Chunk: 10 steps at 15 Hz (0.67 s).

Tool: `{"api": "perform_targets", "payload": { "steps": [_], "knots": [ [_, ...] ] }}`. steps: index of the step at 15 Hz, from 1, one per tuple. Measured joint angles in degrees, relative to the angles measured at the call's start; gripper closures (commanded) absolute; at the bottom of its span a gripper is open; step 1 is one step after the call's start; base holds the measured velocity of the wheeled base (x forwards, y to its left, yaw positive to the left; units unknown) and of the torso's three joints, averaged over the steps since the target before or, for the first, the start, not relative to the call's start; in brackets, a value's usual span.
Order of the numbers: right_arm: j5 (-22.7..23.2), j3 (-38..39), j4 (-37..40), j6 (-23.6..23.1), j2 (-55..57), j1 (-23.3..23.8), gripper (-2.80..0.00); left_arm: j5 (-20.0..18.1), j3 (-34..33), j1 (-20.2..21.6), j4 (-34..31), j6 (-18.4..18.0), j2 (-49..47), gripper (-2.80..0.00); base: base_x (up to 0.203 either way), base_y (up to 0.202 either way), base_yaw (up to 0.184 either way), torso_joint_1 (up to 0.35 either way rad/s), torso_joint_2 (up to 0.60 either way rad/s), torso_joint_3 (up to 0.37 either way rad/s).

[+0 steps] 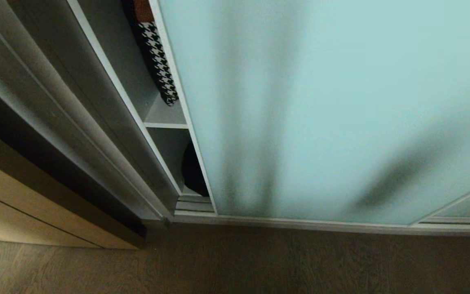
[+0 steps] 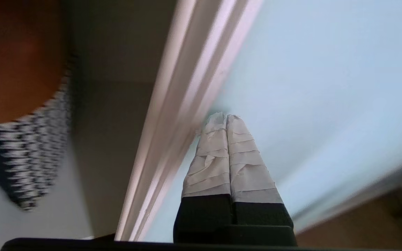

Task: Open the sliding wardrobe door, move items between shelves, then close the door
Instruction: Close the door

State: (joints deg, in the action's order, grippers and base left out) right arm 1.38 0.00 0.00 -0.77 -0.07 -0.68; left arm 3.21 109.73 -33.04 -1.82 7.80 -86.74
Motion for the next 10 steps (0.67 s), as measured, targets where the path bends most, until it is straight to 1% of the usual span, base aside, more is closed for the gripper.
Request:
{"api": "perform_targets", "payload": {
  "steps": [2,5,10],
  "knots": [
    [-0.01,0.00,0.00,0.00,0.00,0.00,0.00,1.04,-0.14,0.60,0.00,-0.89,1.03,0.00,0.000,0.000,0.000,0.000,0.00,0.000],
    [0.00,0.00,0.00,0.00,0.00,0.00,0.00,2.49,-0.47,1.98,-0.07,-1.13,2.22,0.00,0.000,0.000,0.000,0.000,0.00,0.000],
    [0.00,0.00,0.00,0.00,0.00,0.00,0.00,2.80,-2.03,5.77,-0.15,-1.05,3.87,0.00,0.000,0.000,0.000,0.000,0.00,0.000]
  ]
}}
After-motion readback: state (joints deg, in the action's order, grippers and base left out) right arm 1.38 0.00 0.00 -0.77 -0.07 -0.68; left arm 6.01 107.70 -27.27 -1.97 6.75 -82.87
